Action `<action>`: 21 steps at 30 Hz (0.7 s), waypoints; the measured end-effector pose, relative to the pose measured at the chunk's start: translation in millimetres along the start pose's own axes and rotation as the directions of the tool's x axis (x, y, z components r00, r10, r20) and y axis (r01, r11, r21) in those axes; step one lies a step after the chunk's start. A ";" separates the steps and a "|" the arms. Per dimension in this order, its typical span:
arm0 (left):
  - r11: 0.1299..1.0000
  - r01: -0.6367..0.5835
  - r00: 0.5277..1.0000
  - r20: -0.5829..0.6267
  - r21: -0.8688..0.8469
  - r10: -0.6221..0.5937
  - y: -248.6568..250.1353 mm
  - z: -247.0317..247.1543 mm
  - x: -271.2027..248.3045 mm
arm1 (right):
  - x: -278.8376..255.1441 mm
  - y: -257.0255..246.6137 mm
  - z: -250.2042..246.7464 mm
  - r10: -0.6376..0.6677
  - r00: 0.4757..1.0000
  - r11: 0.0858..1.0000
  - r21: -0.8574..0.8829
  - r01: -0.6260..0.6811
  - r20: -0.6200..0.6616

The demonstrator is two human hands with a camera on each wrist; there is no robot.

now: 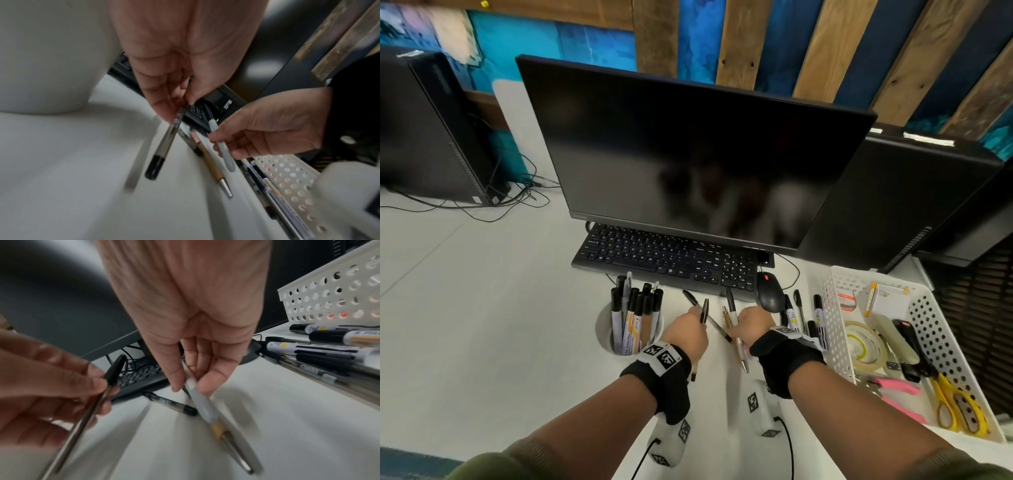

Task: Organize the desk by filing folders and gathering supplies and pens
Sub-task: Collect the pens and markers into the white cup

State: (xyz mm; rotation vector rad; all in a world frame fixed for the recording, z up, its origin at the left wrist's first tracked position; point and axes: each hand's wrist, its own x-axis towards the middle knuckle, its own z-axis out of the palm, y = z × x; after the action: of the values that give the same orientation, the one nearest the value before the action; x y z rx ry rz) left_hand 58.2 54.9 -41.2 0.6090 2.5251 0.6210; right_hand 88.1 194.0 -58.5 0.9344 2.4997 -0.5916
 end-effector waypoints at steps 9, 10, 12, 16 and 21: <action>0.911 -0.342 0.910 -0.325 -0.231 0.259 -16.1 -49.7 -24.5 | -55.2 -51.1 -1.2 -0.170 0.958 0.719 0.636 0.282 -0.232; 0.892 -0.372 0.894 -0.359 -0.258 0.269 -20.0 -55.7 -25.5 | -58.6 -56.5 -1.3 -0.179 0.947 0.672 0.669 0.317 -0.268; 0.861 -0.405 0.875 -0.404 -0.308 0.267 -32.4 -68.1 -28.6 | -66.1 -68.2 0.3 -0.184 0.925 0.587 0.717 0.375 -0.333; 0.858 -0.409 0.850 -0.473 -0.311 0.234 -59.8 -88.3 -32.9 | -79.3 -82.9 4.2 -0.187 0.875 0.476 0.739 0.478 -0.446; 0.911 -0.367 0.859 -0.446 -0.189 0.254 -90.7 -96.7 -38.8 | -84.9 -96.5 20.9 -0.147 0.852 0.518 0.695 0.499 -0.503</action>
State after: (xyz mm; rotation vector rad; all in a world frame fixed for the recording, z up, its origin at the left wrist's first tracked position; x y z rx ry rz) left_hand 10.4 -67.7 0.7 0.8739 2.6650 1.3140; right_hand 85.5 73.4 -9.4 0.8887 2.7637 -2.0116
